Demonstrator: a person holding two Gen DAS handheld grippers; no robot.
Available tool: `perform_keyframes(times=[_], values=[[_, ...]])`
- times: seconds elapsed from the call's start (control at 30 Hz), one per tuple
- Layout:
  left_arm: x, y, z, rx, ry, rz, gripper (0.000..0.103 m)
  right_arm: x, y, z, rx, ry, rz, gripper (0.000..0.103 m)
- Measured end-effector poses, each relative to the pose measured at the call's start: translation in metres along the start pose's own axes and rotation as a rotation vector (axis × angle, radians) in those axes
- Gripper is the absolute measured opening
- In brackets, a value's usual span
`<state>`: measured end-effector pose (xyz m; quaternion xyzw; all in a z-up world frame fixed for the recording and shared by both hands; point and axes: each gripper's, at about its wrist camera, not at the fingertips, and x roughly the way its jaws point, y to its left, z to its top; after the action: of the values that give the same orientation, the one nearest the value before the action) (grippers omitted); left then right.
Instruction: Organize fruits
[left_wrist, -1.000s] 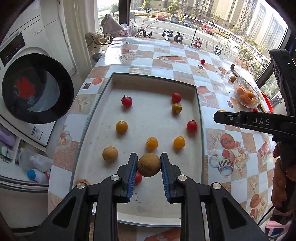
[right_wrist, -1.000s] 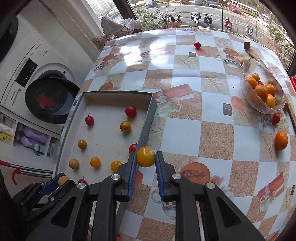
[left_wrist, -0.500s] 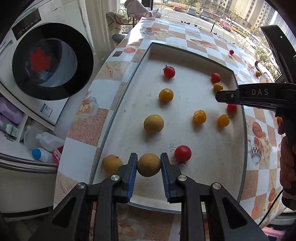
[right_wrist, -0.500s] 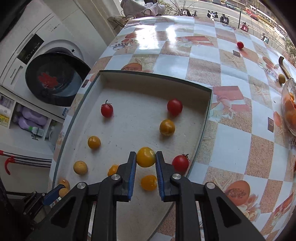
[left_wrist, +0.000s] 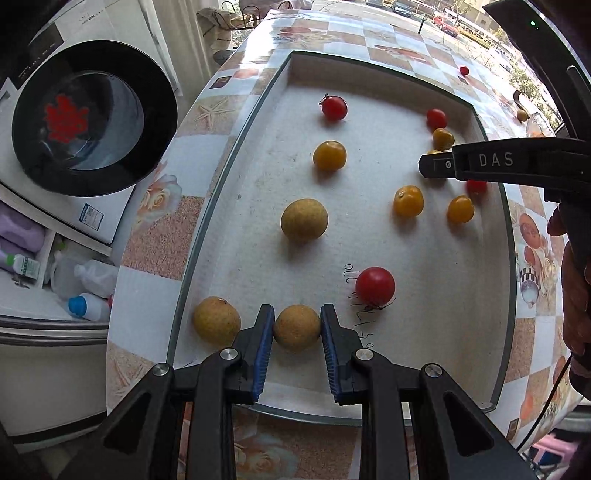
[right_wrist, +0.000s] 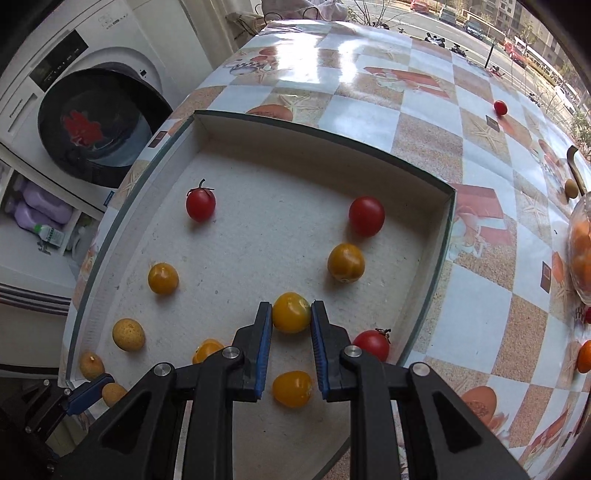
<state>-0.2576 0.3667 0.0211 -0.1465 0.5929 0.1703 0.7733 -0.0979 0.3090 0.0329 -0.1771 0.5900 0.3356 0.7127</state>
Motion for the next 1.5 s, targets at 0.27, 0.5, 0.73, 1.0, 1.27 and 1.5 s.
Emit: perform_keyframes(times=[0.27,0.5,0.73,1.0,1.27,1.5], values=[[-0.006,-0.006,0.002,0.015,0.015,-0.019,0.086,-0.014,-0.002,-0.002,0.017,0.001,0.037,0.051],[-0.017,-0.016,0.007,0.042,-0.002,-0.006,0.086,-0.039,-0.001,-0.015,0.025,-0.012,0.056,0.058],[-0.02,-0.015,0.01,0.043,0.012,0.029,0.103,-0.063,-0.008,-0.031,0.06,0.005,0.031,0.084],[-0.021,-0.017,0.018,0.027,0.056,0.114,0.103,-0.069,-0.021,-0.046,0.149,0.076,0.022,0.103],[-0.02,-0.022,0.019,0.032,0.086,0.086,0.103,-0.07,-0.017,-0.054,0.144,0.103,0.019,0.103],[-0.022,-0.024,0.022,0.04,0.082,0.08,0.103,-0.07,-0.019,-0.059,0.158,0.119,0.019,0.103]])
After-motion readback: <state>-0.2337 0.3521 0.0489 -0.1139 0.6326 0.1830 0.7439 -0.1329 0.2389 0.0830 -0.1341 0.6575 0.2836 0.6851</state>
